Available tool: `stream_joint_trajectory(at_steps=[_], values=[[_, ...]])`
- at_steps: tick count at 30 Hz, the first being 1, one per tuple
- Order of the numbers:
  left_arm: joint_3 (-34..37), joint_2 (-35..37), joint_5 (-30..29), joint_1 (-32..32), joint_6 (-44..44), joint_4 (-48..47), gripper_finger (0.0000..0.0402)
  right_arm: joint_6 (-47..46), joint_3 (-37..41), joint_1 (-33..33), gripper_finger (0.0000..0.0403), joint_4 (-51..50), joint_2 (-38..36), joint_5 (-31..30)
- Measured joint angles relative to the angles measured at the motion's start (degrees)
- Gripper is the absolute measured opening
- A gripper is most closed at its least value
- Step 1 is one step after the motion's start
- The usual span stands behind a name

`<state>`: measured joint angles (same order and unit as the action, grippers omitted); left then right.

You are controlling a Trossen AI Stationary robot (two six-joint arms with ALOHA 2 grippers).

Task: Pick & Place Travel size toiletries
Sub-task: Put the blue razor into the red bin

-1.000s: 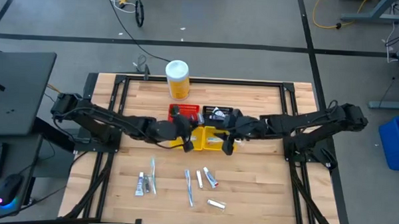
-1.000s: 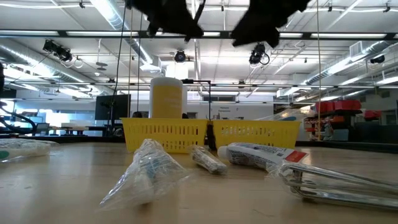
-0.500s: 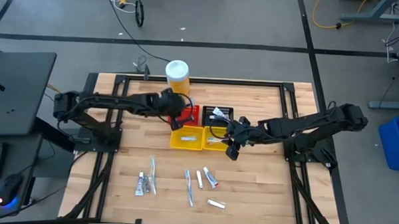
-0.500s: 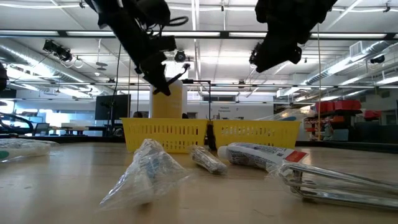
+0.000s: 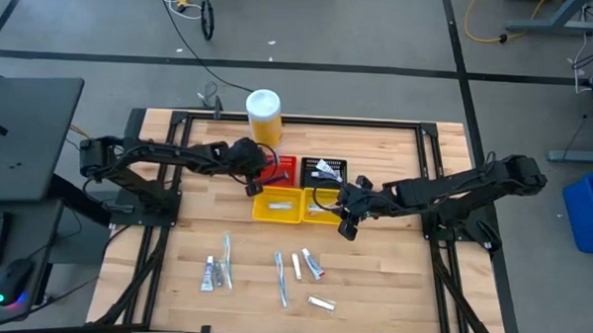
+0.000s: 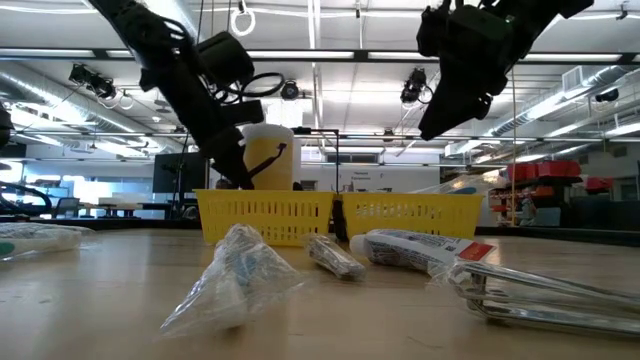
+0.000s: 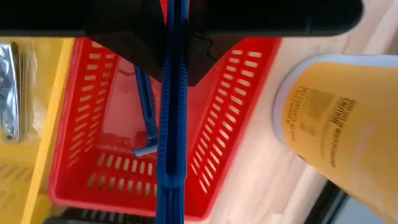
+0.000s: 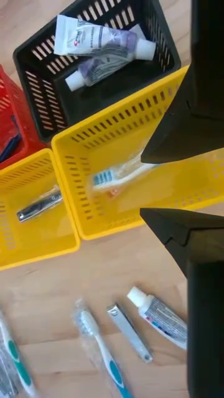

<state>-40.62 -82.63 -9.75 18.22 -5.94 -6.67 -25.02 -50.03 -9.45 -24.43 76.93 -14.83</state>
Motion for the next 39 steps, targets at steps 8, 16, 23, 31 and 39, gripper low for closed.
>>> stream_joint_trajectory(at_steps=[8,16,23,31,39], values=[[0.8,0.0,1.5,0.3,-0.6,1.2,0.0045,3.3,1.4,0.0,0.0133,4.2,0.0,0.0],[-10.2,0.0,1.8,0.3,-3.4,-9.9,0.0036,7.8,1.3,0.0,0.0134,9.0,0.0,0.0],[-15.6,-7.0,1.8,0.3,-3.8,-13.5,0.0038,9.9,1.3,0.4,0.0135,11.4,0.0,0.0],[-19.8,-13.0,2.3,0.2,-3.8,-18.2,0.0038,9.9,1.3,0.4,0.0135,11.3,0.0,0.0],[-17.2,-13.0,3.4,0.3,-3.2,-20.9,0.0042,9.8,1.3,0.4,0.0135,11.4,0.0,0.0]])
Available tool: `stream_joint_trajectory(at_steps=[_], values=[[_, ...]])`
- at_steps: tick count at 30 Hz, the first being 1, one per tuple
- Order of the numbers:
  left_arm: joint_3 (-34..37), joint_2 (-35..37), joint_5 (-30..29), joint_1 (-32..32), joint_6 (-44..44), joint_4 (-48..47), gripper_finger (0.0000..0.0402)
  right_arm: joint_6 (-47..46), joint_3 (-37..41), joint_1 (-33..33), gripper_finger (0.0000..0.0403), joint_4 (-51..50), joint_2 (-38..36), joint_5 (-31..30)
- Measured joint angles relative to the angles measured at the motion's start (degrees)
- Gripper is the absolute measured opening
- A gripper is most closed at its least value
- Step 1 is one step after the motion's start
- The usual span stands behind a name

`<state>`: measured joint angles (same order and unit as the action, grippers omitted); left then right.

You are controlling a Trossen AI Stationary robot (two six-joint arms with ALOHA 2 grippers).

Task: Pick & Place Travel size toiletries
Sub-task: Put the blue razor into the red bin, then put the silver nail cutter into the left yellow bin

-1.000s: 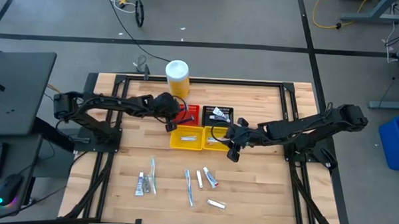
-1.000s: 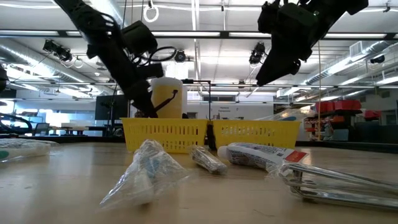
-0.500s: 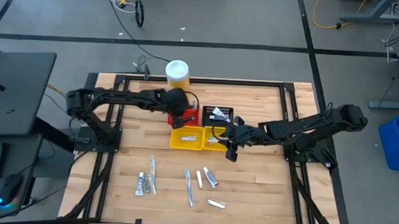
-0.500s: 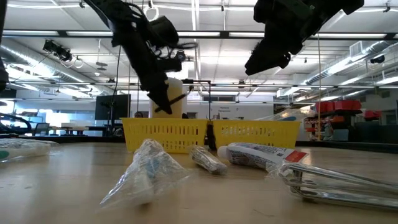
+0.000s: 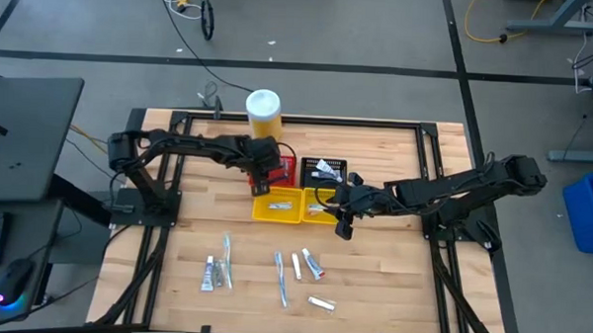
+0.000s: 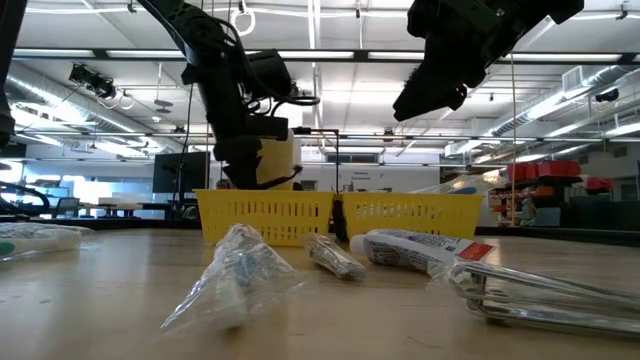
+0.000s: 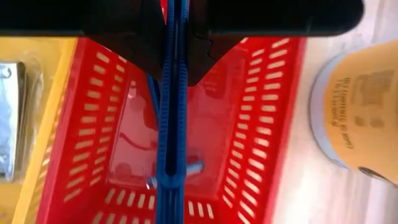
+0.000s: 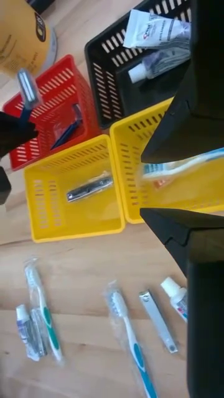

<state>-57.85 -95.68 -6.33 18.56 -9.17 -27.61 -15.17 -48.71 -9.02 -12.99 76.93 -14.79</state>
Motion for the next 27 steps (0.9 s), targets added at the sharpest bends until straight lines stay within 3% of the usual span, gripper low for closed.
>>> stream_joint_trajectory(at_steps=[7,20,27], values=[[2.7,-0.1,-0.5,0.4,1.3,2.3,0.0047,-0.4,0.0,0.0,0.0135,0.0,0.0,0.0],[2.5,-0.1,-0.5,0.4,-1.3,5.1,0.0119,-0.4,0.0,0.0,0.0134,0.0,0.0,0.1],[-1.4,0.0,-0.3,-0.9,2.3,2.2,0.012,-0.4,0.0,0.0,0.0135,0.0,0.0,0.1]])
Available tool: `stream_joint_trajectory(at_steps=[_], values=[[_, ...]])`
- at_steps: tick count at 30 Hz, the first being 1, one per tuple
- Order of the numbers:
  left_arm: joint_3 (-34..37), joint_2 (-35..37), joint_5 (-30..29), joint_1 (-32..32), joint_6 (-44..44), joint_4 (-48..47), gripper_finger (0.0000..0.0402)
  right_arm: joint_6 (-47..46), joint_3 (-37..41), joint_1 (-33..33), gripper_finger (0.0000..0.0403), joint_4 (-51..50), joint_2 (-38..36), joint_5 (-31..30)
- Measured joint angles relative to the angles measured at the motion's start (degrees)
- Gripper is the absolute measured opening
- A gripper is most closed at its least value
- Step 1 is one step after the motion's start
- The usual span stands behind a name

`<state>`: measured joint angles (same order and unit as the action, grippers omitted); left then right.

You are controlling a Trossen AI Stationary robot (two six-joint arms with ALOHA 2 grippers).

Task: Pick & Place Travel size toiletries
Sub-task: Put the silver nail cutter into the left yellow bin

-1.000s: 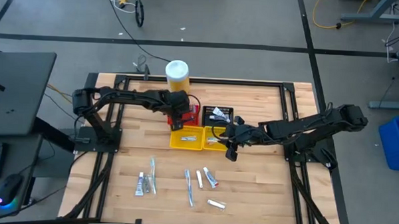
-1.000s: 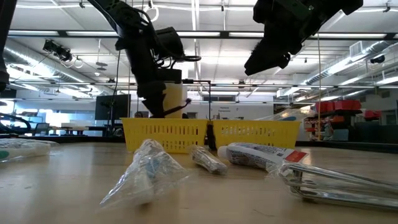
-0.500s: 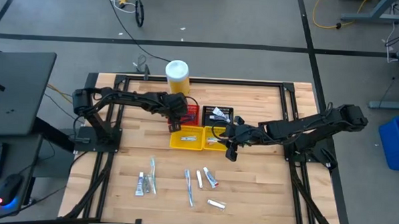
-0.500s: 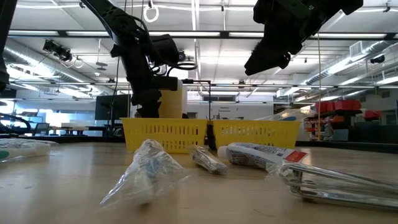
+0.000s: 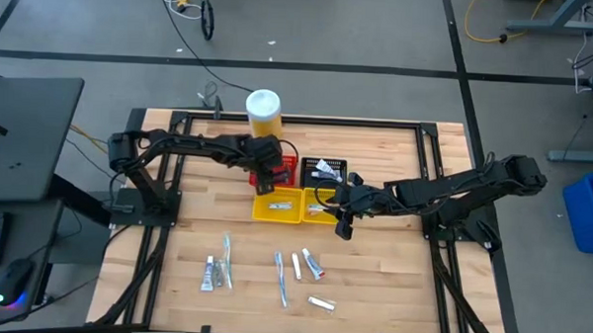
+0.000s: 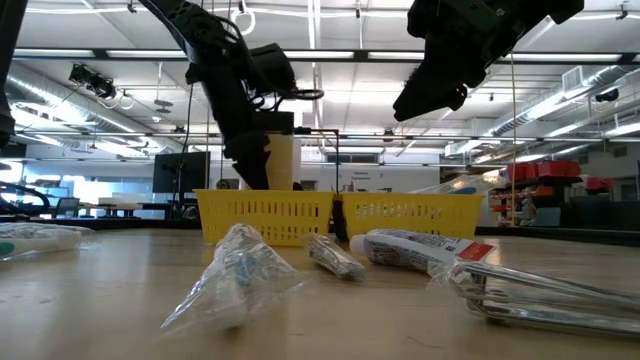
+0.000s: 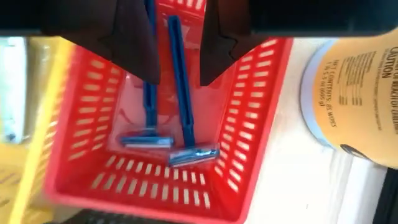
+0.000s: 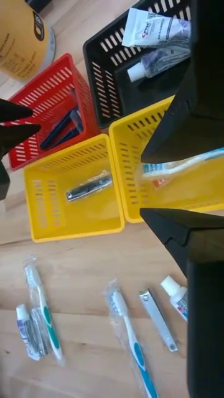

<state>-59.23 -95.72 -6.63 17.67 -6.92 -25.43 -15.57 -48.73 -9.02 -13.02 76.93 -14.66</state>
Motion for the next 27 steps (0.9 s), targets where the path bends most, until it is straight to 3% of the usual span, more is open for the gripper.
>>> stream_joint_trajectory(at_steps=[6,10,17,27], values=[[-6.1,2.0,1.4,-3.5,4.6,-9.7,0.0112,0.0,0.0,0.0,0.0139,-0.1,0.0,3.1],[-7.1,6.8,1.7,-8.1,12.7,-13.6,0.0116,0.0,0.0,0.0,0.015,-0.2,0.0,7.7],[-5.1,15.8,-1.6,-21.7,32.2,-15.5,0.0133,-0.1,1.4,-0.1,0.0172,0.4,0.0,10.4],[-4.6,16.3,-3.7,-39.5,56.8,-16.7,0.015,-1.9,5.5,0.0,0.0178,6.5,0.0,10.3]])
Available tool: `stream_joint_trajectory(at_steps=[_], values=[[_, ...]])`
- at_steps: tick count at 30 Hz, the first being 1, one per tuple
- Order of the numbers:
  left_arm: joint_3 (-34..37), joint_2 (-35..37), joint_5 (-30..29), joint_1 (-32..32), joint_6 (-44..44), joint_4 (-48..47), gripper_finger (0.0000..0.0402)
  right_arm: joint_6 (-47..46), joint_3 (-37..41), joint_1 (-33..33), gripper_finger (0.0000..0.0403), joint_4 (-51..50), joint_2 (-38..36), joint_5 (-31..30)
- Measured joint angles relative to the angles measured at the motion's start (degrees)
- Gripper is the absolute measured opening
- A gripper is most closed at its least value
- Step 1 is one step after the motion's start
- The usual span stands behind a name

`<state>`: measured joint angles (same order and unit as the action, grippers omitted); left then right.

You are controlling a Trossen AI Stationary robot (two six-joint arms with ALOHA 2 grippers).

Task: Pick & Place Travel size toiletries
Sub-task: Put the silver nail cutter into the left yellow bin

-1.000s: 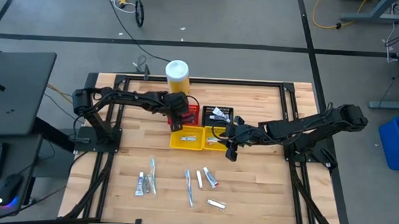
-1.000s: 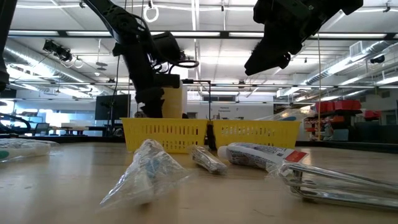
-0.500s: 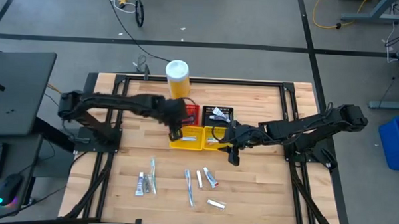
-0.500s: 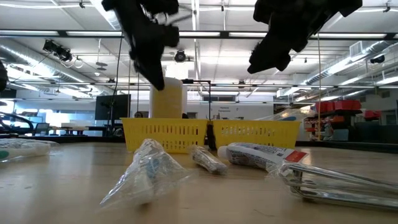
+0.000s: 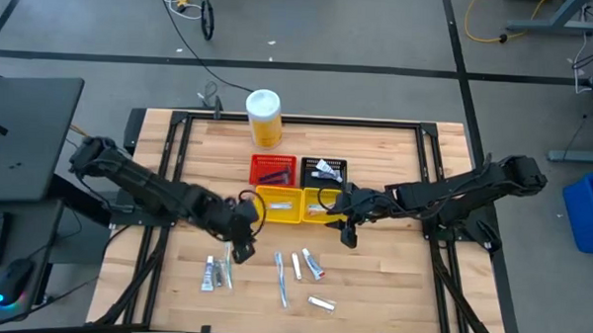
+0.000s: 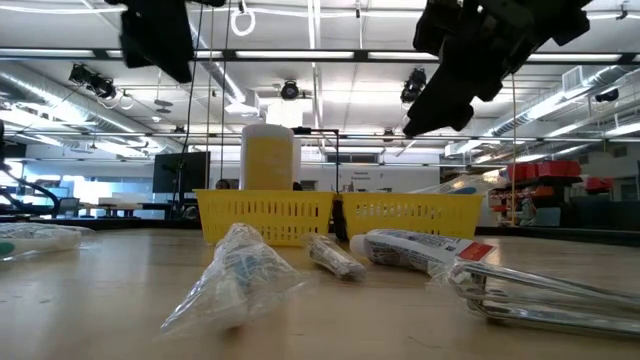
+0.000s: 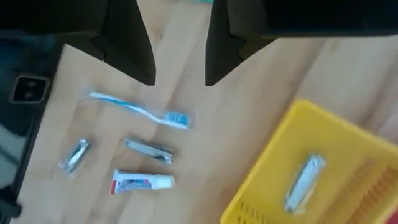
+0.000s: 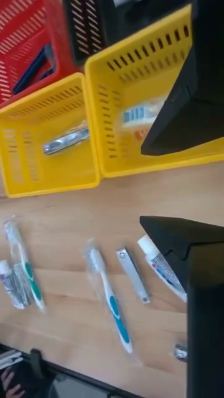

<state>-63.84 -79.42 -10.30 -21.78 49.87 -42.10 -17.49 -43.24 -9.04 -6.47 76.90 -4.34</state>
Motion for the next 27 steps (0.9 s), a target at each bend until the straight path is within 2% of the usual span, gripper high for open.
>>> stream_joint_trajectory(at_steps=[7,11,21,27], values=[[0.0,-0.7,-6.2,-6.8,19.0,-4.7,0.0155,-4.8,2.8,0.0,0.0171,1.5,0.0,0.0],[-0.1,-1.7,-8.6,-9.3,24.6,-7.1,0.0154,-7.3,4.1,0.0,0.017,1.6,0.0,0.0],[0.0,-8.8,-6.7,-10.8,21.9,-2.8,0.0153,-6.1,4.3,-1.6,0.0164,3.6,0.0,0.2],[-0.1,-11.6,-5.4,-10.7,13.4,2.1,0.0153,-1.3,4.3,-4.3,0.0161,7.8,0.0,6.3]])
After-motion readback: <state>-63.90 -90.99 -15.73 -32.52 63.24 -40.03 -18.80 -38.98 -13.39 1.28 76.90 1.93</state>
